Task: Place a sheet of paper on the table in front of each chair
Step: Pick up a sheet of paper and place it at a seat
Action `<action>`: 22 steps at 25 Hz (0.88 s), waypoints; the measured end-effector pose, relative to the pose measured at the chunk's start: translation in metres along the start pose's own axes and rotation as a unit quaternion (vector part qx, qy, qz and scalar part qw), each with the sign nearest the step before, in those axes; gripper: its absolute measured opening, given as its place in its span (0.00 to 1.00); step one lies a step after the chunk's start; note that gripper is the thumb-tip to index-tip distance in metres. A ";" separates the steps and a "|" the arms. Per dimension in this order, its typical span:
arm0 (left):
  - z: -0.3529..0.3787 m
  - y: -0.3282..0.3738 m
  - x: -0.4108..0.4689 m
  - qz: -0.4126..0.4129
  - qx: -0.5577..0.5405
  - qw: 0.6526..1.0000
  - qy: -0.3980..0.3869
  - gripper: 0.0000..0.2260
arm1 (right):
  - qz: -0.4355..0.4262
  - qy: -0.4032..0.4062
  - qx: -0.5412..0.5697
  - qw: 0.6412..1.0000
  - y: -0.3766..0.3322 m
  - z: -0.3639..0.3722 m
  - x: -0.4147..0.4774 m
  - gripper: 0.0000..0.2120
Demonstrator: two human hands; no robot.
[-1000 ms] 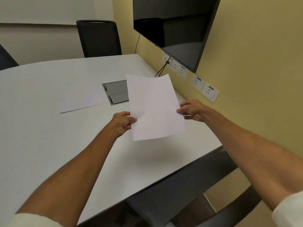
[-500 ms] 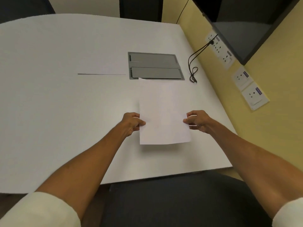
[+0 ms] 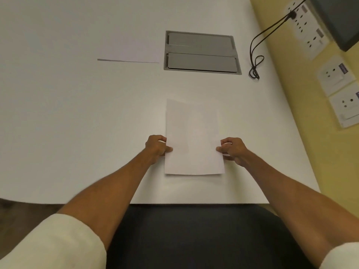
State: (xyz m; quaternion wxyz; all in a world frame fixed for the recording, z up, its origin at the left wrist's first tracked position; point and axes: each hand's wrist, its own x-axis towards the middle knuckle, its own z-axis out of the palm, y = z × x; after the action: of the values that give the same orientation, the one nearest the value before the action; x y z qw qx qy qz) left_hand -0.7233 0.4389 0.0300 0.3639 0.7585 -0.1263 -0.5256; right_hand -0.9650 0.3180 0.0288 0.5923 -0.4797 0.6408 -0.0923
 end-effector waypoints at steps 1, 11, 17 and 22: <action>0.002 -0.001 0.002 0.001 0.006 1.000 0.006 0.14 | -0.001 0.001 -0.002 1.000 0.002 0.000 0.004 0.10; 0.013 -0.011 0.011 0.043 0.112 0.991 0.052 0.12 | -0.060 0.060 -0.084 0.993 0.025 0.004 0.021 0.09; 0.013 -0.019 0.017 0.061 0.147 0.985 0.071 0.14 | -0.097 0.074 -0.118 0.986 0.031 0.007 0.024 0.15; 0.014 -0.023 0.021 0.075 0.216 0.969 0.093 0.18 | -0.111 0.085 -0.144 0.980 0.033 0.011 0.024 0.18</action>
State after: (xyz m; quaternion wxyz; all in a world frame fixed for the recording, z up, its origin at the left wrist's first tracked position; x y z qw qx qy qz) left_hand -0.7314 0.4370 -0.0029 0.2398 0.8533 -0.2590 -0.3838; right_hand -0.9685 0.3231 -0.0128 0.4467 -0.6183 0.6381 -0.1050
